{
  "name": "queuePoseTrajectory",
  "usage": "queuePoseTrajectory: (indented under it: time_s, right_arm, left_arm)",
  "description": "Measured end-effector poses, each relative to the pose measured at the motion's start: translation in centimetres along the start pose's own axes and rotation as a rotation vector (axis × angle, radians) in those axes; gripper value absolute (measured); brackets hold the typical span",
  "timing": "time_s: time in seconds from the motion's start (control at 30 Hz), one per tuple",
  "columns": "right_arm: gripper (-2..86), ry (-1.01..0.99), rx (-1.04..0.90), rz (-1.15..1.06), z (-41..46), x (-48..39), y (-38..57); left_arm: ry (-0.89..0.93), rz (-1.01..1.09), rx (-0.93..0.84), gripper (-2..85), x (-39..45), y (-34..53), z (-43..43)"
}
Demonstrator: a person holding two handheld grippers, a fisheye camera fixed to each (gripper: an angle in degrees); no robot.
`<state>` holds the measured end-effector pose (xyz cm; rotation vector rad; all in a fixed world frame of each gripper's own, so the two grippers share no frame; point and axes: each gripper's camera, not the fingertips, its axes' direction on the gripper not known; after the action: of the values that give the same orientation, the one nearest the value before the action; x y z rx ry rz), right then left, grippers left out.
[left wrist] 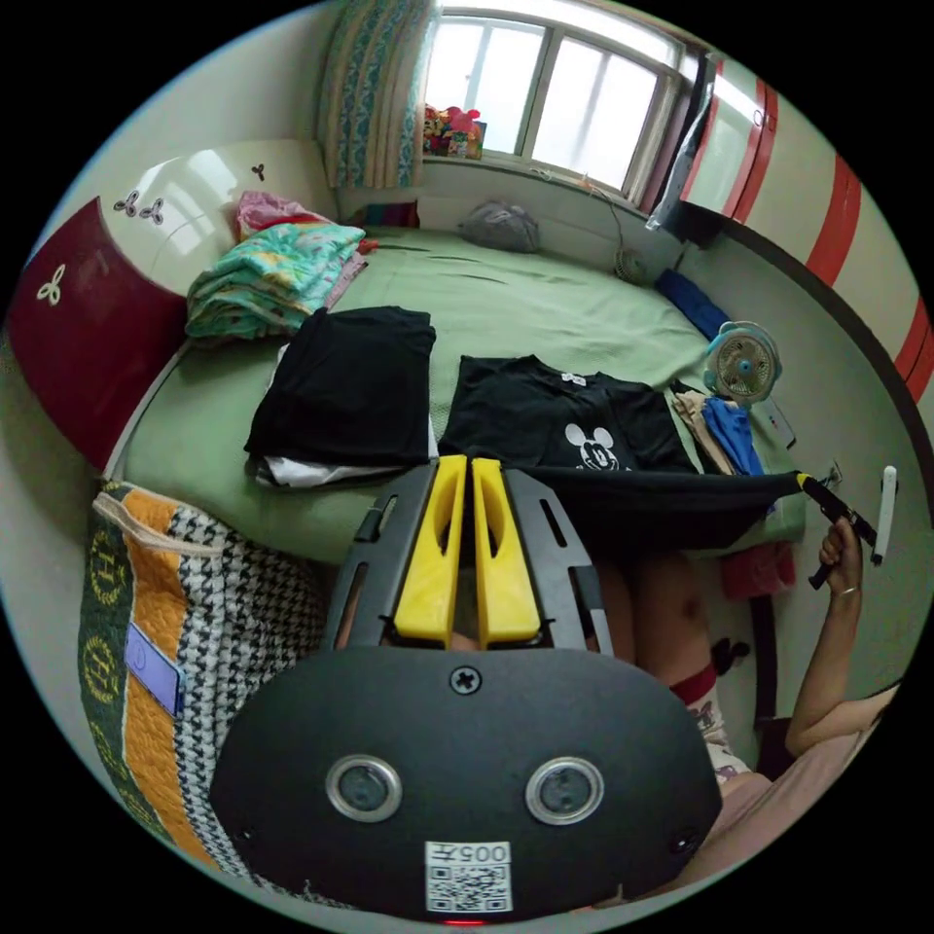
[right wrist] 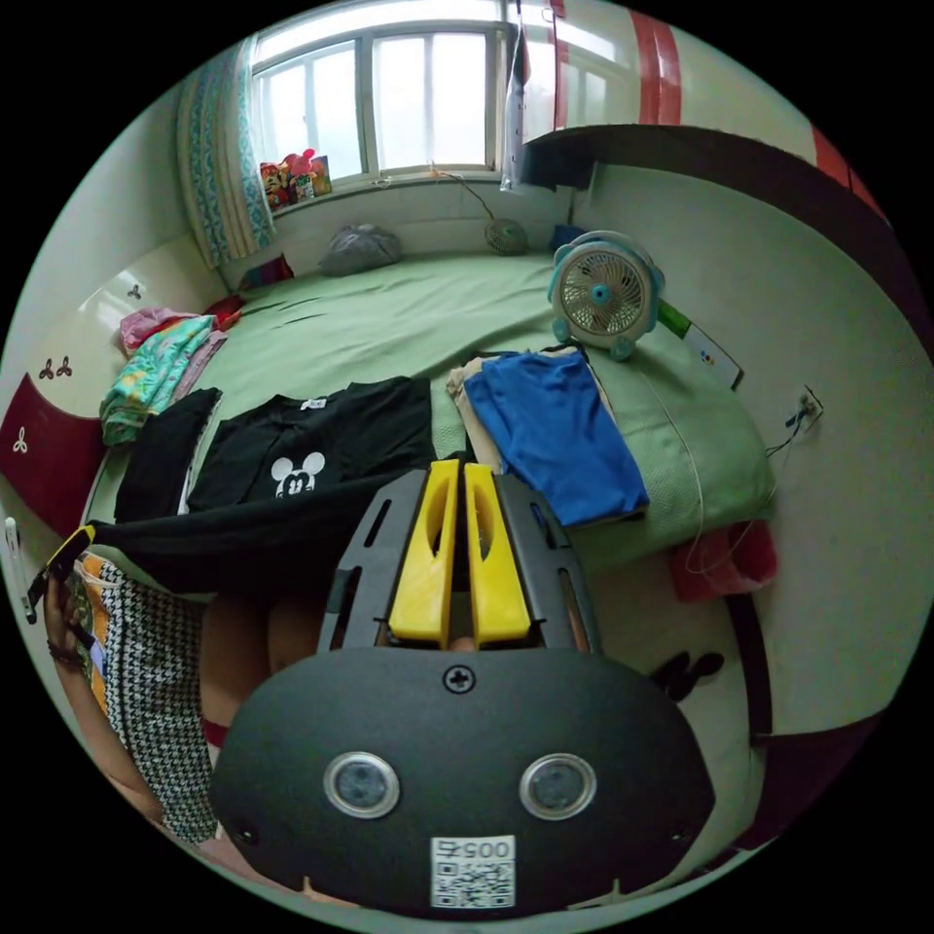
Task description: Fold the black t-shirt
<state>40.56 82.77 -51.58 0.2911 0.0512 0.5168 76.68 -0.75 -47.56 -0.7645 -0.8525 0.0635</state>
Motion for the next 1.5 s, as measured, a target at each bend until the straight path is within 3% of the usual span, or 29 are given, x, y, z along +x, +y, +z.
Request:
queuePoseTrajectory:
  time_s: [0.3, 0.53, 0.73, 0.97, 1.2, 1.5]
  right_arm:
    - [-1.7, 0.071, 0.057, -0.117, 8.2, -4.6, -9.7]
    - [-1.6, 0.069, 0.017, -0.131, 20.1, -7.3, -17.8]
    - [-0.7, 0.100, 0.006, -0.113, 29.3, -9.0, -22.9]
    - [5.2, 0.006, -0.079, -0.165, 31.7, -7.6, -22.5]
    - [7.2, -0.053, -0.201, -0.245, 31.8, -5.3, -17.5]
    - [6.4, -0.051, -0.318, -0.119, 35.4, -4.7, -14.4]
  left_arm:
    - [0.055, 0.035, -0.081, 0.4, -2.2, -12.7, 11.3]
    - [-0.034, 0.096, -0.129, 1.4, -1.7, -21.5, 23.0]
    - [0.001, 0.056, -0.179, 6.0, -2.4, -27.5, 32.2]
    - [0.004, -0.016, -0.105, 6.4, -4.2, -29.2, 35.2]
    - [0.021, 0.039, -0.189, 7.2, -2.9, -25.4, 38.0]
    - [-0.028, 0.025, -0.371, 10.4, 0.3, -22.6, 46.8]
